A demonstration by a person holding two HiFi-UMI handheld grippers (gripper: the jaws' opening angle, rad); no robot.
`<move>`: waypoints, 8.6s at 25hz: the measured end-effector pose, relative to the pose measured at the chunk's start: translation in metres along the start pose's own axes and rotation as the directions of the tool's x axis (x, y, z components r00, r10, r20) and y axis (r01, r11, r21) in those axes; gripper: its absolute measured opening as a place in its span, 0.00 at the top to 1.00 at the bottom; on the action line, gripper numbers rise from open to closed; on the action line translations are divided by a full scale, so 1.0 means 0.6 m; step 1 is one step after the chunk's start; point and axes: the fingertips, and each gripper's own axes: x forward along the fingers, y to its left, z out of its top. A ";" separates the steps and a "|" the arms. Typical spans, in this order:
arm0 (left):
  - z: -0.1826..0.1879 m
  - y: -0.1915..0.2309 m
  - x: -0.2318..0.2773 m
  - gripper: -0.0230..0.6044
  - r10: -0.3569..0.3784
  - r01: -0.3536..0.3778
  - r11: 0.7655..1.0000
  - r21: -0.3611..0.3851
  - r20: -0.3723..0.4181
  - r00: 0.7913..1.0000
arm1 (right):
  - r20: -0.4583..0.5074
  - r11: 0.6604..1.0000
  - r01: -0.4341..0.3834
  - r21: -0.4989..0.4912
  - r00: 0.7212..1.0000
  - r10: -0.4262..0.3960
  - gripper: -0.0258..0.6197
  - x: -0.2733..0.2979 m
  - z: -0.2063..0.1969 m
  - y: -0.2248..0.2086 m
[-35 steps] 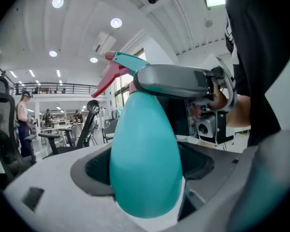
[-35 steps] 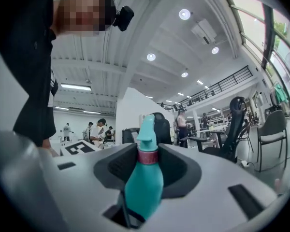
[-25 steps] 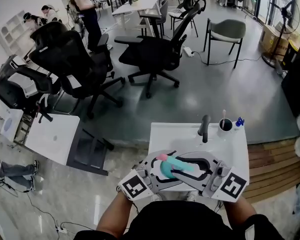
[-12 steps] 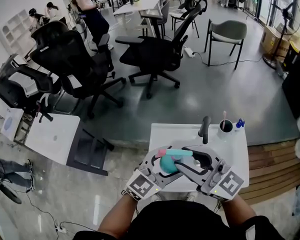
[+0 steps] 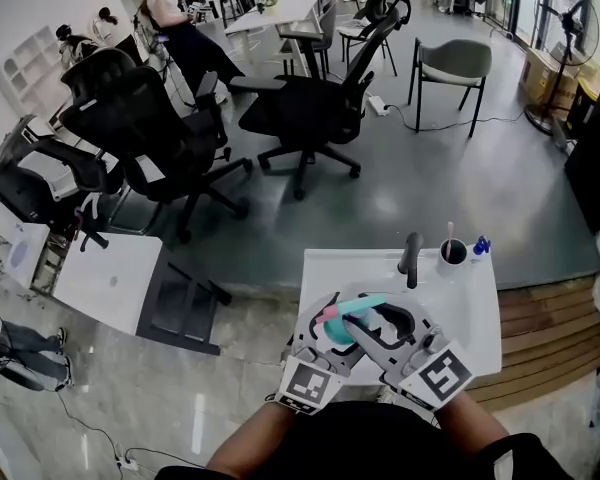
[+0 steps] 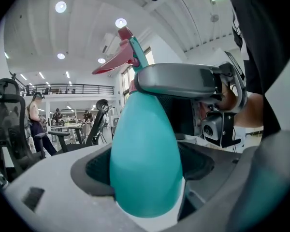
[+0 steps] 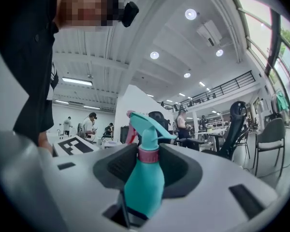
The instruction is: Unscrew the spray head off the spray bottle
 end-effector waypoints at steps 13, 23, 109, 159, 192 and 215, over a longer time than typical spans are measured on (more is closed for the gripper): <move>0.056 -0.043 -0.040 0.32 -0.326 0.314 0.944 0.102 0.146 0.934 | -0.018 0.958 -0.282 0.060 0.959 0.284 0.75 -0.025 0.021 0.054; 0.028 0.010 -0.002 0.32 -0.266 0.265 0.964 0.010 0.049 0.963 | 0.029 0.978 -0.208 0.010 0.978 0.208 0.73 0.007 0.019 -0.002; 0.048 -0.116 -0.059 0.32 -0.674 0.675 0.737 0.027 0.108 0.731 | 0.068 0.819 -0.563 0.113 0.826 0.559 0.72 -0.054 0.036 0.077; 0.015 -0.135 -0.081 0.32 -0.726 0.722 0.684 0.105 0.002 0.688 | -0.097 0.736 -0.677 0.018 0.731 0.675 0.74 -0.079 -0.002 0.110; 0.021 -0.050 -0.017 0.32 -0.369 0.366 0.929 0.052 0.061 0.927 | 0.029 0.916 -0.363 0.169 0.931 0.364 0.75 -0.020 0.001 0.040; -0.125 -0.057 -0.003 0.32 -0.370 0.384 0.920 0.077 -0.150 0.917 | 0.165 0.950 -0.286 0.123 0.950 0.265 0.75 -0.049 0.052 -0.027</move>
